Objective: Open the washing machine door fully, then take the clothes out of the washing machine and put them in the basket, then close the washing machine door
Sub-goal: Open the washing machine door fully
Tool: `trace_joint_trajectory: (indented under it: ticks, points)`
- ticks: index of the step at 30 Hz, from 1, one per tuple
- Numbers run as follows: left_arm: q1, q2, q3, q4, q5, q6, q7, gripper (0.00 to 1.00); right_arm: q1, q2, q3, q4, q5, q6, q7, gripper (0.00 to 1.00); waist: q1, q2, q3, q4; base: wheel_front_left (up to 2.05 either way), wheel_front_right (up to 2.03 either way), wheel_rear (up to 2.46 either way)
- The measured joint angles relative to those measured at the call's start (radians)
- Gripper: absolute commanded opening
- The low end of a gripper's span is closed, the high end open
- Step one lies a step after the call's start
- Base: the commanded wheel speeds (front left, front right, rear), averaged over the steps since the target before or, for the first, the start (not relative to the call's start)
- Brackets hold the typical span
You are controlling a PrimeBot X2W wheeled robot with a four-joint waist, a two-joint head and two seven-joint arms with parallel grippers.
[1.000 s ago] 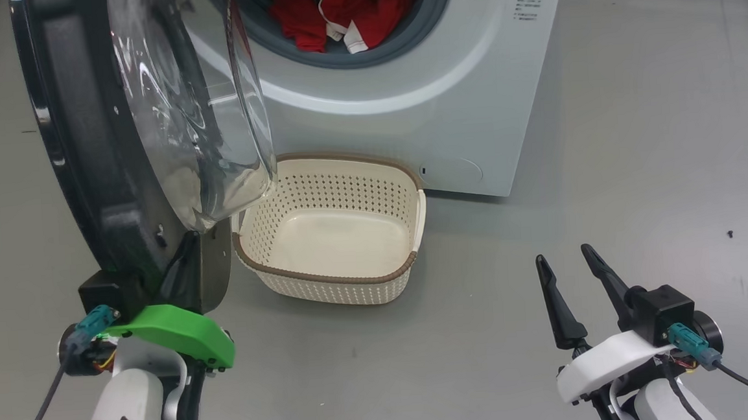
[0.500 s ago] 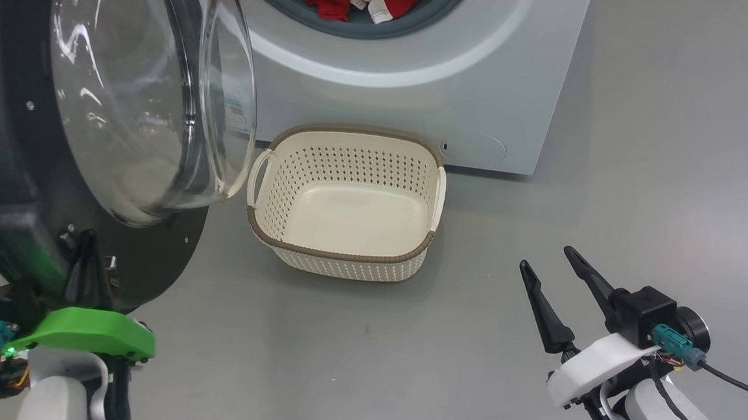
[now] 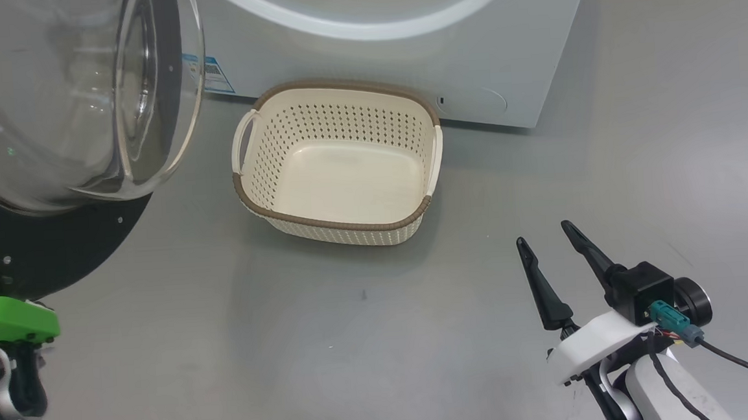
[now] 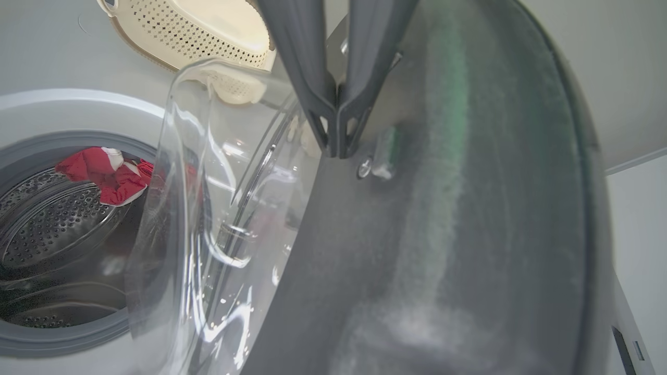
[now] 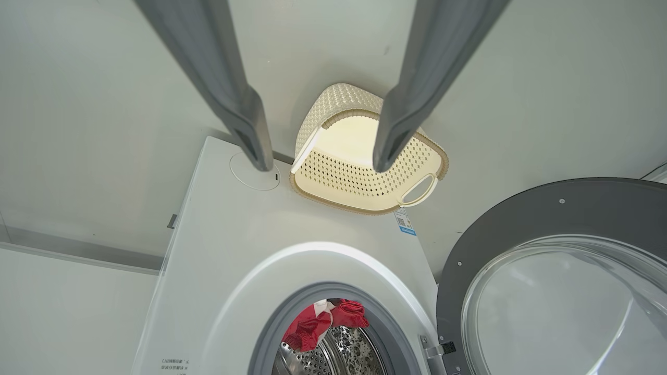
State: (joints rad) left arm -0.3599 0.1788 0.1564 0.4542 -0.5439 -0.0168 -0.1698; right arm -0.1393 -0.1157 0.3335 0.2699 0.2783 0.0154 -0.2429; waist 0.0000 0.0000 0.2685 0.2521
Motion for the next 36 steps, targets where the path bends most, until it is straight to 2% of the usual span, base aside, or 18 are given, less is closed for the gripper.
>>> trace_joint_trajectory:
  ticks: [9, 21, 26, 36]
  points:
    - [-0.055, 0.045, 0.091, 0.032, -0.064, 0.002, 0.0, 0.0, -0.039, -0.017, 0.002, -0.008, -0.027, -0.001, 0.009, 1.0, 0.0, 0.0, 0.074, -0.011, 0.0, 0.0, 0.0]
    - [-0.136, 0.099, 0.159, 0.1, -0.126, 0.002, 0.002, 0.0, -0.072, -0.04, -0.001, -0.028, -0.042, -0.009, 0.028, 1.0, 0.0, 0.0, 0.154, -0.014, 0.0, 0.0, 0.0]
    - [-0.16, 0.123, 0.165, 0.13, -0.127, 0.001, 0.001, 0.0, -0.088, -0.043, -0.001, -0.032, -0.044, -0.009, 0.028, 1.0, 0.0, 0.0, 0.181, -0.015, 0.0, 0.0, 0.0]
    - [-0.178, 0.124, 0.152, 0.197, -0.125, -0.024, -0.014, 0.0, -0.1, -0.043, -0.003, -0.015, -0.043, -0.009, 0.027, 1.0, 0.0, 0.0, 0.181, -0.015, 0.0, 0.0, 0.0]
